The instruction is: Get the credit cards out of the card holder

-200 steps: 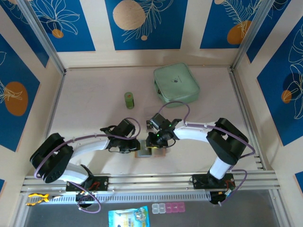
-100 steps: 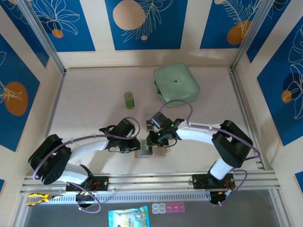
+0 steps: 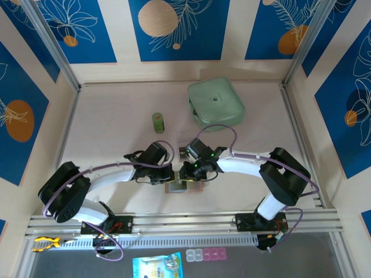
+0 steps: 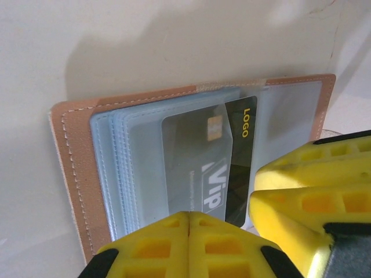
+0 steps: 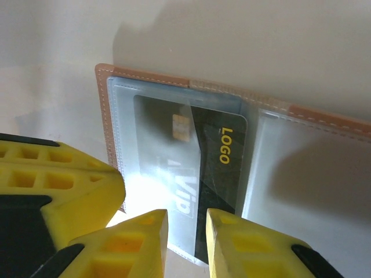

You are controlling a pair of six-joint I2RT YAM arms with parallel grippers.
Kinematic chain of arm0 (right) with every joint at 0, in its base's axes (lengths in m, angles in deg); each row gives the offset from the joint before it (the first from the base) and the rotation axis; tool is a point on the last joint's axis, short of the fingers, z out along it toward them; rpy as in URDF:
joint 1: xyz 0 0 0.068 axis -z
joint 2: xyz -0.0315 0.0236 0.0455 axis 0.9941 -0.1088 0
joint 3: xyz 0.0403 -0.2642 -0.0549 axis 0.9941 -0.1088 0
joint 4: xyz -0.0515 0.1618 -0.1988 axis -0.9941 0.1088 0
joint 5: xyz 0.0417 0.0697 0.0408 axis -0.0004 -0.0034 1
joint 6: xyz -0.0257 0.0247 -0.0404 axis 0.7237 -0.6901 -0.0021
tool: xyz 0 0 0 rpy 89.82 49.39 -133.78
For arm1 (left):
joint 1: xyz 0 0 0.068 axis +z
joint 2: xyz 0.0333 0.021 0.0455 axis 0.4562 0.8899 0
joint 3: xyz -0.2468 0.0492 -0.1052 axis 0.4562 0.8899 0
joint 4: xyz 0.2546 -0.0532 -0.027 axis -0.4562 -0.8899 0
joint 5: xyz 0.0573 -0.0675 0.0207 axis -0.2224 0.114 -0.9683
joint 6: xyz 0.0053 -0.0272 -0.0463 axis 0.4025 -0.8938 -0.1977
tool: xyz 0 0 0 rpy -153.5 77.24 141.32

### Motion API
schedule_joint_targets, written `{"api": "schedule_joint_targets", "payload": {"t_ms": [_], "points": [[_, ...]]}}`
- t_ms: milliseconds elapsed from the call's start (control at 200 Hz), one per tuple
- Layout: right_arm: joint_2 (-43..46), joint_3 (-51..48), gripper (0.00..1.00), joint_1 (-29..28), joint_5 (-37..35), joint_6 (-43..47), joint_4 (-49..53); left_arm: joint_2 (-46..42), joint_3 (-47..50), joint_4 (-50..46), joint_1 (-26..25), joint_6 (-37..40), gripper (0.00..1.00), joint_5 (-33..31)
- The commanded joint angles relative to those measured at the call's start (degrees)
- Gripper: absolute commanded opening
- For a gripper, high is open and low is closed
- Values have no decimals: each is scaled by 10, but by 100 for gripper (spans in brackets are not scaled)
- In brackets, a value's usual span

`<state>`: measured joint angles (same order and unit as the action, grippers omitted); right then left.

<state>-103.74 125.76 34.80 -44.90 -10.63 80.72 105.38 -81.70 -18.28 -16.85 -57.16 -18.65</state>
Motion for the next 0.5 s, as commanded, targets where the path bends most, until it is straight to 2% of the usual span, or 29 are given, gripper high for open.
{"api": "schedule_joint_targets", "payload": {"t_ms": [0,495], "points": [[-12,-7,26,3,31,-7,-21,13,-10,-6,0,1,4,7],[-28,-5,26,3,2,-6,15,28,0,-20,0,10,2,-4]]}}
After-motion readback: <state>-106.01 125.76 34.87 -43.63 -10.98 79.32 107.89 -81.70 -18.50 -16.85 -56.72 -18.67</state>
